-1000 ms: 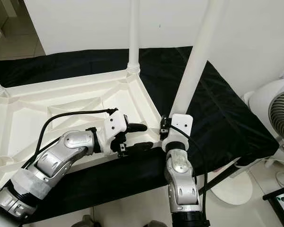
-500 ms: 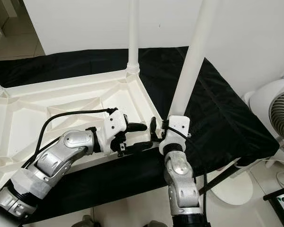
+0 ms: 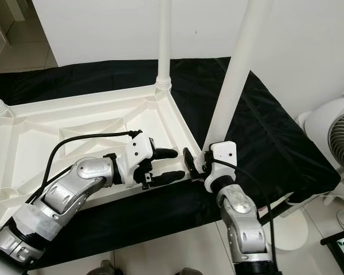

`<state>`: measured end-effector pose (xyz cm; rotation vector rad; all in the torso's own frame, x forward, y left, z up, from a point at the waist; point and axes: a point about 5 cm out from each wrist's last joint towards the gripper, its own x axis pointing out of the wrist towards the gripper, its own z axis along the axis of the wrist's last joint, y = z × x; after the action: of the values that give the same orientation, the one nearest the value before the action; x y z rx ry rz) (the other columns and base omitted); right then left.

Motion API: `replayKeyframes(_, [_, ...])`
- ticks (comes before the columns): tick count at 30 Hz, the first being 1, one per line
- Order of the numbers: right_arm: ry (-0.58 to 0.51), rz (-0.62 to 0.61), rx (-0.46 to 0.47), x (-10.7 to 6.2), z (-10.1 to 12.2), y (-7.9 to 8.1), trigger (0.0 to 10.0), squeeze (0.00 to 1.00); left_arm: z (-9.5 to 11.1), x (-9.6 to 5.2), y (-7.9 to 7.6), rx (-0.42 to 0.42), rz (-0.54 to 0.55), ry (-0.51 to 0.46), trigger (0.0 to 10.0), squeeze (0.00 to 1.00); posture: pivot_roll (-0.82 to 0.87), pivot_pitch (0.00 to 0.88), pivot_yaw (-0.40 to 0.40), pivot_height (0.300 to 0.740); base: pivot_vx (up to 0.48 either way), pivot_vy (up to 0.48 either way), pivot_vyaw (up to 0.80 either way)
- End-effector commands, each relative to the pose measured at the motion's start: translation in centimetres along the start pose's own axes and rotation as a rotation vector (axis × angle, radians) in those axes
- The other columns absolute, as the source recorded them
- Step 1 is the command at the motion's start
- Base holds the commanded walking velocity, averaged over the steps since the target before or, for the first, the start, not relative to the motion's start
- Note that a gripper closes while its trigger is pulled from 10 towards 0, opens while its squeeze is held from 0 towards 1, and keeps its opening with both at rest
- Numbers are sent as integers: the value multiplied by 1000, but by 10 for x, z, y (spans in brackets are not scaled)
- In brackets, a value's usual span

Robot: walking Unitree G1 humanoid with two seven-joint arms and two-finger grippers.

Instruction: Building children table

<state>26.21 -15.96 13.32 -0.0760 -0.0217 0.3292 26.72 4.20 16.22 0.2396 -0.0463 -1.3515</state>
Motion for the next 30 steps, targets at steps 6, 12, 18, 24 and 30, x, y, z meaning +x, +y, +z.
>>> replayKeyframes(6, [13,177,-80,17,-2,-1,10000,0,2,0,-4,10,-121,1,10000,0,-27,15,3,740,0,0,0])
replayKeyframes(12, [25,236,-105,23,-5,-1,1804,0,3,0,-4,9,-119,1,10000,0,-21,15,0,740,0,0,0])
replayKeyframes(18, [34,256,-87,22,-8,2,0,0,3,0,-4,8,-116,0,10000,0,-19,14,-6,740,0,0,0])
replayKeyframes(24, [32,257,-61,19,-10,5,0,0,3,0,-4,7,-115,-3,10000,0,-23,15,-3,740,0,0,0])
replayKeyframes(30, [53,185,-52,19,-13,6,10000,0,3,1,-4,8,-119,-5,10000,0,-25,15,1,740,0,0,0])
